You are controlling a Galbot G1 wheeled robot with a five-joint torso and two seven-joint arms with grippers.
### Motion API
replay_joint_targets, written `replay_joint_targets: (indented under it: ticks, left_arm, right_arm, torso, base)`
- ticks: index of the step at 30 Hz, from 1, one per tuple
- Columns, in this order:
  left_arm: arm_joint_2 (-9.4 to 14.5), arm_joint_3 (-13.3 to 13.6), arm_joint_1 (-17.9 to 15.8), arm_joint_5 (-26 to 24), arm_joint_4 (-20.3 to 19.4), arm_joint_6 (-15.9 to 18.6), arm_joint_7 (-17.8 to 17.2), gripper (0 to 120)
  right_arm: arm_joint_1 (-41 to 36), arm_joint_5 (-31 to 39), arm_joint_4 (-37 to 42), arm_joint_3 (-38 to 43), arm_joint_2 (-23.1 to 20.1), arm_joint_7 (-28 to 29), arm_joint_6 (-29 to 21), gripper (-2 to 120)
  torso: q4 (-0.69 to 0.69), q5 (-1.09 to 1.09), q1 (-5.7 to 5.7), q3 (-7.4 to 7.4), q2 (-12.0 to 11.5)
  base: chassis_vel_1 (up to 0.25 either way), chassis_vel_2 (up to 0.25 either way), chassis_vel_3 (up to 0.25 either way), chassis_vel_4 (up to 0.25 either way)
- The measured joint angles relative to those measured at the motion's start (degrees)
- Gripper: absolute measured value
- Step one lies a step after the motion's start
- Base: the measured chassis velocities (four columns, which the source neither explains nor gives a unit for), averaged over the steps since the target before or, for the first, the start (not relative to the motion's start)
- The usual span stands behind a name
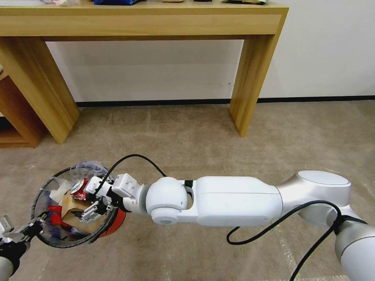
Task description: Pick up the trash bin and place the garbage on the floor into it.
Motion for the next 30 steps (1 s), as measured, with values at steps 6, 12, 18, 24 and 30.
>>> replay_joint_targets:
  ticks: [6, 12, 18, 24, 30]
  left_arm:
    - [-0.1, -0.2, 0.4, 0.0, -0.3, 0.0, 0.0, 1]
    - [-0.2, -0.3, 0.8, 0.0, -0.7, 0.0, 0.0, 1]
    - [-0.2, -0.4, 1.1, -0.1, -0.9, 0.0, 0.0, 1]
    - [-0.2, -0.5, 1.3, -0.1, -1.1, 0.1, 0.1, 1]
    - [-0.3, -0.7, 1.7, -0.2, -1.4, 0.1, 0.1, 1]
  right_arm:
    - [-0.2, 0.8, 1.2, 1.6, -0.1, 0.1, 0.2, 98]
    - [-0.9, 1.2, 1.8, 2.6, -0.1, 0.1, 1.9, 98]
    - [-1.2, 2.5, 3.3, 5.2, -0.1, -0.7, 3.7, 99]
    - [-1.3, 4.0, 4.7, 8.8, -0.9, -3.4, 7.0, 99]
    - [-3.4, 4.5, 6.3, 14.4, -2.8, -5.1, 10.8, 99]
  torso:
    - [0.0, 0.0, 0.0, 0.0, 0.0]
    - [0.0, 0.0, 0.0, 0.0, 0.0]
    - [0.0, 0.0, 0.0, 0.0, 0.0]
    - [0.0, 0.0, 0.0, 0.0, 0.0]
    - [0.0, 0.0, 0.0, 0.0, 0.0]
  base:
    - [0.0, 0.0, 0.0, 0.0]
    - [0.0, 0.0, 0.0, 0.0]
    - [0.0, 0.0, 0.0, 0.0]
    - [0.0, 0.0, 0.0, 0.0]
    - [0.0, 0.0, 0.0, 0.0]
